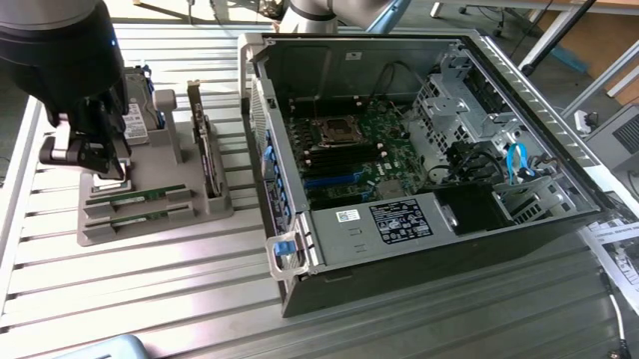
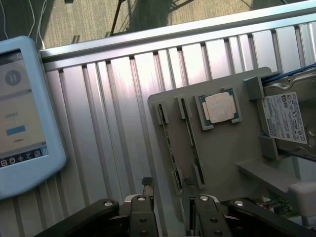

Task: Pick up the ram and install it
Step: 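Pick up the ram and move it above insertion slot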

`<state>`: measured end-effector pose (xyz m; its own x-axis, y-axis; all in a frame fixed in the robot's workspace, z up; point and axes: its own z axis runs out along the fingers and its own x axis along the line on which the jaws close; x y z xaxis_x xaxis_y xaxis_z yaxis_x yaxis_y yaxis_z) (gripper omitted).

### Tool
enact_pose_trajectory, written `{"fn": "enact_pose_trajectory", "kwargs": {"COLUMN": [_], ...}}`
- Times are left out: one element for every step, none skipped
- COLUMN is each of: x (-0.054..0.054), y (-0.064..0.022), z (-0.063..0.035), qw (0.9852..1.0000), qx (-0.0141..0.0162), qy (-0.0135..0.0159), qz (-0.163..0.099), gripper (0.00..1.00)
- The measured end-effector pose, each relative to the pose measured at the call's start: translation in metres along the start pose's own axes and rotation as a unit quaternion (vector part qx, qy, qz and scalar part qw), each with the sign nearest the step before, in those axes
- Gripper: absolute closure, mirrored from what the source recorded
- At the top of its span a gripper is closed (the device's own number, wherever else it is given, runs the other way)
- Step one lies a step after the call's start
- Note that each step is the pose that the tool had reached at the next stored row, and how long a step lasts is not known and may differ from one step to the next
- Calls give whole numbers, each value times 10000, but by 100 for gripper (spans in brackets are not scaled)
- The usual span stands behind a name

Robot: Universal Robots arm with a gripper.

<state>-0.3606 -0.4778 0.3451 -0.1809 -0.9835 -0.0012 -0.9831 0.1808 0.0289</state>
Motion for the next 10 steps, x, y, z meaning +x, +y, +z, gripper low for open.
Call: {"fn": "enact_pose_trajectory", "kwargs": {"x": [0,0,0,0,0,0,0,0,0,0], "y": [0,0,0,-1,-1,-1,-1,-1,-1,-1], "z": [4,9,13,18,23,27,32,36,40,43], "qw": [10000,10000,10000,10000,10000,10000,10000,10000,10000,10000], "qx": [0,0,0,0,0,0,0,0,0,0], "qy": [0,0,0,0,0,0,0,0,1,1], "qz": [-2,-3,-5,-7,-9,-10,-12,-13,-15,-16], "gripper": [64,64,64,64,64,64,64,64,64,64]}}
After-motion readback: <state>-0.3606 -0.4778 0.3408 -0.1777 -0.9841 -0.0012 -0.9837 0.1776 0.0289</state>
